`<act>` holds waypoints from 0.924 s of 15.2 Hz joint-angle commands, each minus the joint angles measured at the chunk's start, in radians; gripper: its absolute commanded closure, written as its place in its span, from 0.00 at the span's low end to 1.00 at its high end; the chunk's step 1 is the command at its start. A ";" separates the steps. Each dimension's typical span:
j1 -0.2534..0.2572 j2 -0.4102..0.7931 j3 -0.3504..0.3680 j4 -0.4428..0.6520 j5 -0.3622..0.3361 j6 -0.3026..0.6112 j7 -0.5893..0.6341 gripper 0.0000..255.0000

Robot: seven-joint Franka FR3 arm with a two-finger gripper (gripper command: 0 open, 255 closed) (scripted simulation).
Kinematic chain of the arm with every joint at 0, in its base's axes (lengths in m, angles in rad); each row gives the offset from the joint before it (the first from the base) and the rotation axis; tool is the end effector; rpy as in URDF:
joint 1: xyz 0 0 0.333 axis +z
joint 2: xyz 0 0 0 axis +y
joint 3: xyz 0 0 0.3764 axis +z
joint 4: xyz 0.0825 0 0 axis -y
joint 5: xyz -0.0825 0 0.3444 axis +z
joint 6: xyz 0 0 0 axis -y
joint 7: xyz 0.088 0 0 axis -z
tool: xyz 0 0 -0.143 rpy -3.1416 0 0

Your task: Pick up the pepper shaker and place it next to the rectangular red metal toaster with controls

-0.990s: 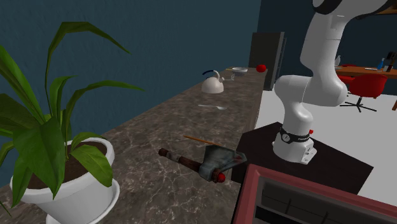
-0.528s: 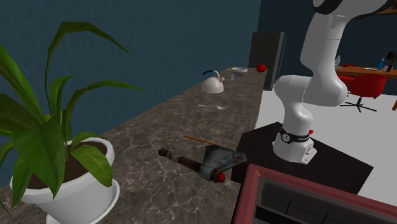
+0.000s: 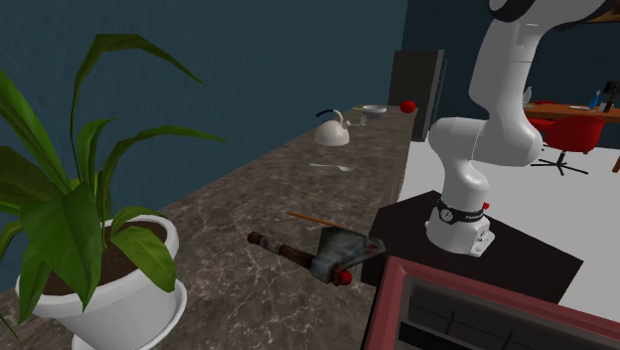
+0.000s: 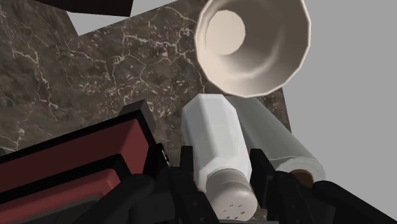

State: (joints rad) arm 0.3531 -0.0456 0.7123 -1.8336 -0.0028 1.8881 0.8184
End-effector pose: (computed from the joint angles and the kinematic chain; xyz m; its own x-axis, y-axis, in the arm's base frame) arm 0.2477 0.4617 0.5797 0.9662 0.2434 0.0845 0.2475 -0.9679 -0.0426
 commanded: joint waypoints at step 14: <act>0.004 0.039 0.007 -0.170 -0.031 0.200 0.025 1.00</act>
State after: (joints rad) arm 0.3569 -0.0092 0.7183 -1.9952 -0.0310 2.0768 0.8407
